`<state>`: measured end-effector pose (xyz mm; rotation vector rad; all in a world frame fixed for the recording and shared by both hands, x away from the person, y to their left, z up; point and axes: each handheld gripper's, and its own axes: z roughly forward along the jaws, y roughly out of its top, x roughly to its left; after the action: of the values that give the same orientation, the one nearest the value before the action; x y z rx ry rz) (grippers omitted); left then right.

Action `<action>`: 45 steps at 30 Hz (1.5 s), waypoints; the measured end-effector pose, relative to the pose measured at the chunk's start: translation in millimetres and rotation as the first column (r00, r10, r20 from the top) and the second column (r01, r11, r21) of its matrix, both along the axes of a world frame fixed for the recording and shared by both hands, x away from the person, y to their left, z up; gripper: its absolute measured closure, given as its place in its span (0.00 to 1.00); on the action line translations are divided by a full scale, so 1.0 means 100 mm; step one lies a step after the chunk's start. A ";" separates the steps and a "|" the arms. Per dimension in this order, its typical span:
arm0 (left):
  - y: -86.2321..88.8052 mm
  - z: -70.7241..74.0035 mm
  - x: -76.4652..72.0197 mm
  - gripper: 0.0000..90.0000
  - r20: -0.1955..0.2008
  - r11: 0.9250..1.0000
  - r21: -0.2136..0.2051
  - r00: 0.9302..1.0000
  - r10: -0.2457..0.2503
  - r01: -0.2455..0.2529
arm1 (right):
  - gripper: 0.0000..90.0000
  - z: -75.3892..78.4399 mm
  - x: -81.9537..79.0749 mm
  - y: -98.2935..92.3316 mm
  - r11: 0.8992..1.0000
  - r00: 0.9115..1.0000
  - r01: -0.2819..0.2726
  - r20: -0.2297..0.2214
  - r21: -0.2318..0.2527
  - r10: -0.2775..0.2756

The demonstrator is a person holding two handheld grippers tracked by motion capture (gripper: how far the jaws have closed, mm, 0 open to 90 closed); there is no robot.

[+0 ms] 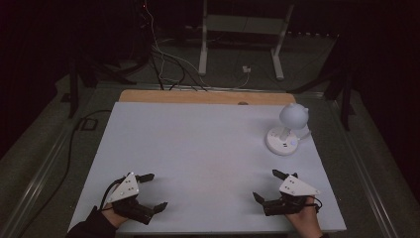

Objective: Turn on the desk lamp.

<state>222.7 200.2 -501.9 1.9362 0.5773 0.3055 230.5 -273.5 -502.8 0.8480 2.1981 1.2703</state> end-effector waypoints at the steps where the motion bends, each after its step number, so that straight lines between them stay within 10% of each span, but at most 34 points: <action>1: 0.00 0.00 0.00 0.00 -0.001 1.000 -0.003 1.000 -0.002 0.002 | 0.00 0.00 0.00 0.00 1.000 1.000 0.000 0.000 0.000 0.000; 45: 0.04 0.03 -0.03 0.00 0.003 0.999 -0.046 1.000 -0.002 0.003 | 0.00 0.12 -0.08 0.18 0.993 0.993 -0.114 -0.037 0.031 0.115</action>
<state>220.0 204.1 -498.9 1.8922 0.5751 0.2914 222.5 -255.1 -490.6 0.7731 2.2934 1.3535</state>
